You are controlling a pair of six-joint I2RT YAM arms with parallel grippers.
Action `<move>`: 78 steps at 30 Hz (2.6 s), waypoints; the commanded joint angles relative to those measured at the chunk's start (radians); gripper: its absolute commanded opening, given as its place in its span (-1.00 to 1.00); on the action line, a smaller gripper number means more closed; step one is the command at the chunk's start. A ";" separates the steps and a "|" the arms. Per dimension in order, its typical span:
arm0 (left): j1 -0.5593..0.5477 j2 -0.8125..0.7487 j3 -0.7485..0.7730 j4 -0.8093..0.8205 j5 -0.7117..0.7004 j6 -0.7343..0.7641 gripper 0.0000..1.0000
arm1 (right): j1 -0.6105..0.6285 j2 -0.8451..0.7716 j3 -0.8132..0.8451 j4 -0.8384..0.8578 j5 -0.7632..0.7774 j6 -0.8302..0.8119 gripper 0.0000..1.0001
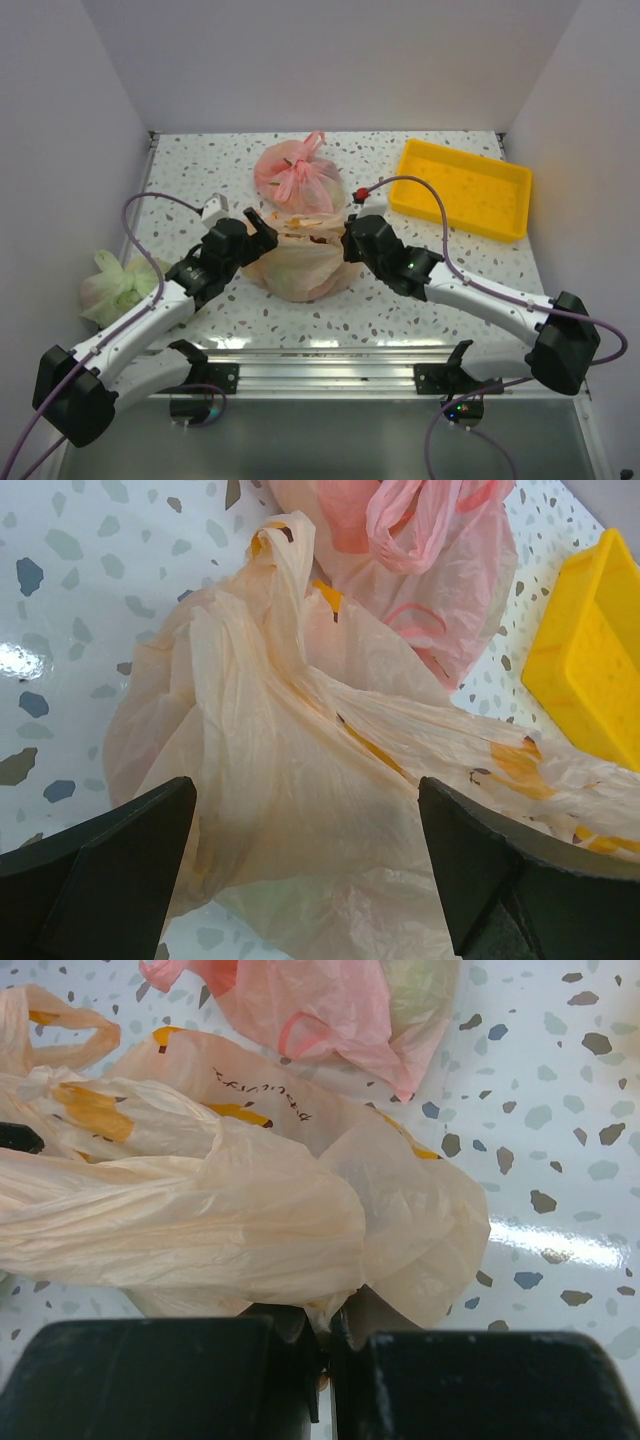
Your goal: Untie the knot of the plastic bag and take out the fruit
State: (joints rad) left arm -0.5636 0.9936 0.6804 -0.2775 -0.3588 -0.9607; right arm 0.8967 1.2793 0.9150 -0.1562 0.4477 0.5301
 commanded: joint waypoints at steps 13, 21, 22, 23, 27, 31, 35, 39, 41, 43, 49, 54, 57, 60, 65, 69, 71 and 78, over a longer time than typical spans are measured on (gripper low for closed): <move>0.044 0.048 -0.079 0.063 -0.051 -0.046 0.65 | 0.002 -0.046 -0.036 0.037 0.012 -0.015 -1.00; 0.045 -0.085 -0.218 0.011 0.003 -0.053 0.48 | -0.143 -0.060 -0.139 0.003 -0.042 0.211 -1.00; 0.045 -0.101 -0.231 -0.008 0.003 -0.055 0.47 | -0.157 -0.061 -0.148 0.012 -0.052 0.237 -1.00; 0.045 -0.116 -0.257 -0.017 0.000 -0.058 0.45 | -0.168 -0.064 -0.157 0.012 -0.058 0.248 -1.00; 0.047 -0.186 -0.298 -0.038 0.006 -0.073 0.34 | -0.182 -0.064 -0.176 0.011 -0.069 0.261 -1.00; 0.048 -0.219 -0.297 -0.025 0.012 -0.044 0.17 | -0.186 -0.057 -0.168 -0.023 -0.070 0.272 -0.99; 0.051 -0.207 -0.243 0.032 0.046 0.028 -0.18 | -0.186 -0.057 -0.128 -0.046 -0.073 0.213 -0.99; 0.068 -0.162 -0.162 0.083 0.078 0.135 -0.80 | -0.186 -0.061 -0.047 -0.062 -0.061 0.122 -1.00; 0.082 -0.154 -0.098 0.112 0.083 0.178 -1.00 | -0.186 -0.061 -0.012 -0.066 -0.055 0.067 -1.00; 0.105 -0.142 -0.053 0.145 0.092 0.241 -1.00 | -0.186 -0.061 0.047 -0.069 -0.056 0.033 -1.00; 0.146 -0.104 0.061 0.193 0.191 0.327 -1.00 | -0.185 -0.067 0.096 -0.045 -0.073 -0.001 -1.00; 0.145 -0.217 -0.079 0.247 0.218 0.312 -1.00 | -0.186 -0.100 -0.078 0.000 -0.073 0.051 -1.00; 0.145 -0.318 -0.218 0.236 0.247 0.234 -1.00 | -0.186 -0.130 -0.197 -0.003 -0.084 0.122 -1.00; 0.145 -0.410 -0.321 0.126 0.285 0.169 -1.00 | -0.186 -0.170 -0.272 -0.045 -0.084 0.183 -0.97; 0.145 -0.547 -0.338 0.000 0.305 0.224 -0.82 | -0.186 -0.231 -0.292 -0.129 -0.110 0.165 -0.74; 0.145 -0.485 -0.202 -0.008 0.375 0.431 0.71 | -0.185 -0.238 -0.233 -0.180 -0.148 0.120 -0.41; 0.145 -0.379 -0.076 -0.009 0.431 0.579 0.96 | -0.185 -0.232 -0.216 -0.186 -0.155 0.116 -0.33; 0.119 -0.055 0.249 -0.028 0.691 0.847 1.00 | -0.185 -0.233 -0.180 -0.194 -0.170 0.215 0.51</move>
State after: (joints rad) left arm -0.4255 0.8482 0.8360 -0.3084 0.1802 -0.3061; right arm 0.7128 1.0481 0.6880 -0.3309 0.2897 0.6933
